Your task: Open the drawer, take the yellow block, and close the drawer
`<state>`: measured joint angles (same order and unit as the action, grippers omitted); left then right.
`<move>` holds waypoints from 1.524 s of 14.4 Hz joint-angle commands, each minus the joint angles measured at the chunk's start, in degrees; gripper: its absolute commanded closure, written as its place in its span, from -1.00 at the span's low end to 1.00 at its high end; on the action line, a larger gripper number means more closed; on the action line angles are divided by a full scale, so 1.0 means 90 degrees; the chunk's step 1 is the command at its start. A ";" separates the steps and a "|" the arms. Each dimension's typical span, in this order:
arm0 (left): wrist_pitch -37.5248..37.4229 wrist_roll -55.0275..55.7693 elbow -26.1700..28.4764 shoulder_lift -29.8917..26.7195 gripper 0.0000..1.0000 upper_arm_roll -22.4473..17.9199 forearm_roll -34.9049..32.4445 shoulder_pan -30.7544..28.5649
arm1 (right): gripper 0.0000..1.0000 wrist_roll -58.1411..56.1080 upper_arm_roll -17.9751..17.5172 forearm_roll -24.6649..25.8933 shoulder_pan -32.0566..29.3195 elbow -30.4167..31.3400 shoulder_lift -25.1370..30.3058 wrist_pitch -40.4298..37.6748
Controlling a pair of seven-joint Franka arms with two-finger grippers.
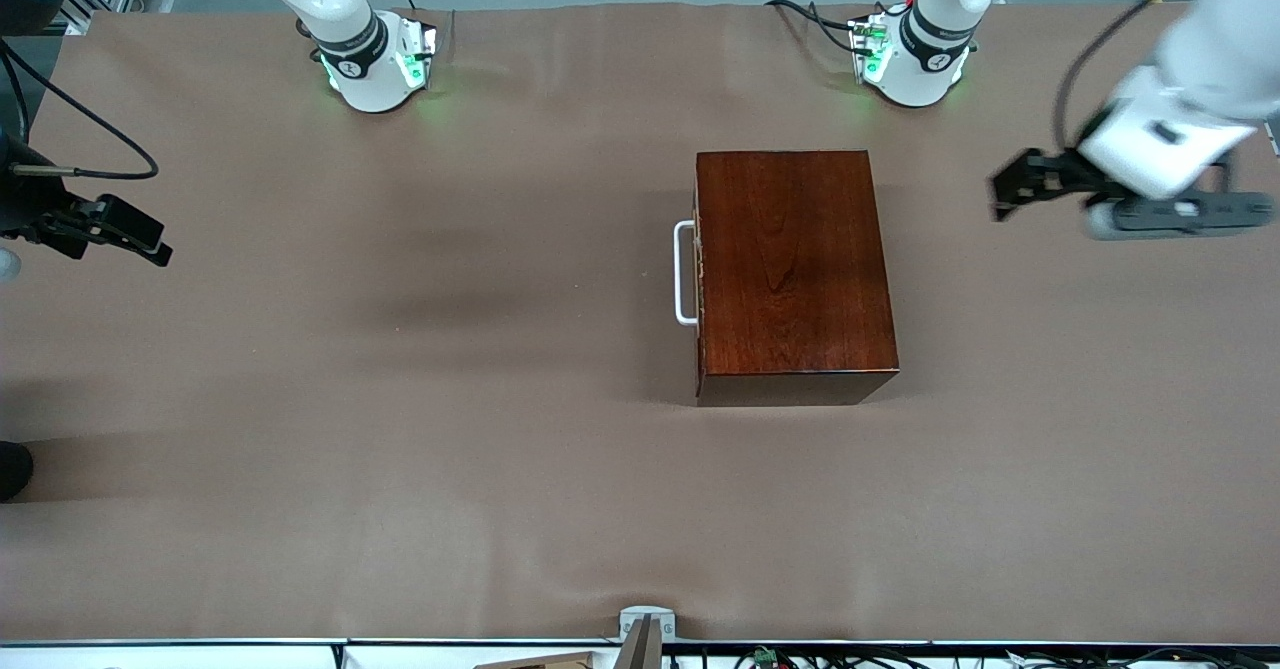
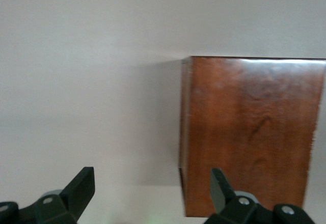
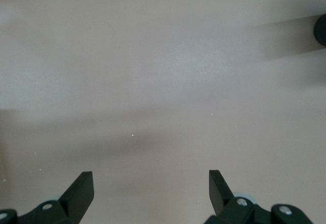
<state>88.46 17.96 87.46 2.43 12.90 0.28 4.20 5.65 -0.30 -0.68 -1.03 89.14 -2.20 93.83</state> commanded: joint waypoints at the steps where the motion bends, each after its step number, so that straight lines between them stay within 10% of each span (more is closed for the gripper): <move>1: -0.0014 0.0920 -0.0517 0.0452 -1.00 0.0751 0.0105 0.0138 | -1.00 0.0075 -0.0045 -0.0032 -0.0042 -0.0022 -0.0019 0.0023; 4: -0.0014 0.2442 -0.1084 0.1105 -1.00 0.1348 0.0096 0.0712 | -1.00 0.0075 -0.0045 -0.0032 -0.0052 -0.0022 -0.0019 0.0013; 11: 0.1001 0.3932 -0.1583 0.2590 -1.00 0.1165 -0.0390 0.2978 | -1.00 0.0075 -0.0045 -0.0032 -0.0052 -0.0022 -0.0019 0.0013; 22: 0.1186 0.3844 -0.1603 0.3958 -1.00 -0.0574 -0.1457 0.4944 | -1.00 0.0065 -0.0045 -0.0032 -0.0042 -0.0022 -0.0019 0.0013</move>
<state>98.87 52.92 75.20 35.90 9.56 -11.42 47.30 5.65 -0.30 -0.68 -1.03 89.17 -2.33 93.84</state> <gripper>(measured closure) 0.000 0.000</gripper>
